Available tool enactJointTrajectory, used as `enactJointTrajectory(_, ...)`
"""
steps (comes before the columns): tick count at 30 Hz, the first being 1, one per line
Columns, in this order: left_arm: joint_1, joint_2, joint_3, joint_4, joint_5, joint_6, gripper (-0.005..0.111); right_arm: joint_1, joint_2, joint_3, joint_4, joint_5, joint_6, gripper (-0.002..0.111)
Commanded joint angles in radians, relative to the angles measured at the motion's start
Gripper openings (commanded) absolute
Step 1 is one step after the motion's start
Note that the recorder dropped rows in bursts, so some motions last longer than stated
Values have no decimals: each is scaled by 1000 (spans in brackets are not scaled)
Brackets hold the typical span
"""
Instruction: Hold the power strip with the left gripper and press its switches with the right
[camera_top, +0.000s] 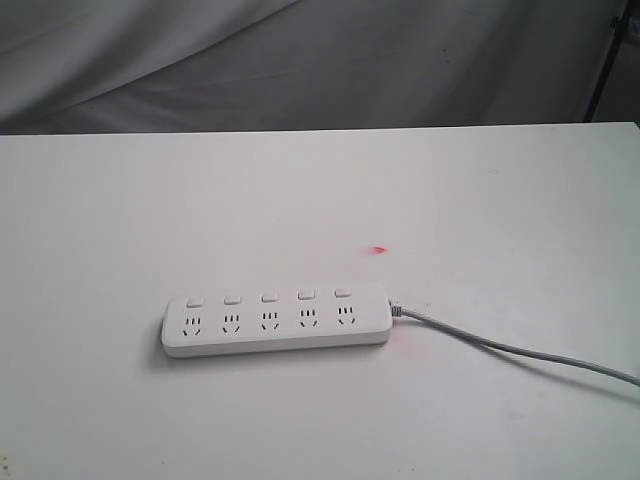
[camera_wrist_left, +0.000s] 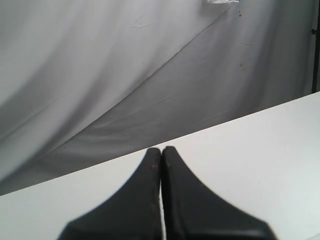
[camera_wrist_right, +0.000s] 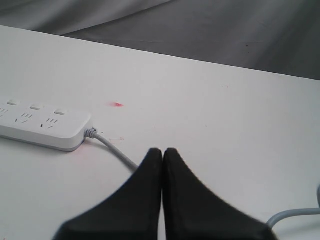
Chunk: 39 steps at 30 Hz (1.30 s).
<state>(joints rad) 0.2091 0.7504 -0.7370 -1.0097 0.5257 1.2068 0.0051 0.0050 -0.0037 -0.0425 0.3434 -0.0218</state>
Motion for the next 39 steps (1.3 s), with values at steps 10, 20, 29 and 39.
enactJointTrajectory(10,2,-1,4,26,-84,-187,0,-5,-5,4,2,-4,-1,0)
enactJointTrajectory(20,2,109,11,-393,-126,304,0,-5,-5,4,2,-4,-1,0)
enactJointTrajectory(29,2,299,12,-701,-72,757,0,-5,-5,4,2,-4,-1,0)
enactJointTrajectory(39,272,322,-15,-735,249,884,0,-5,-5,4,2,-4,-1,0)
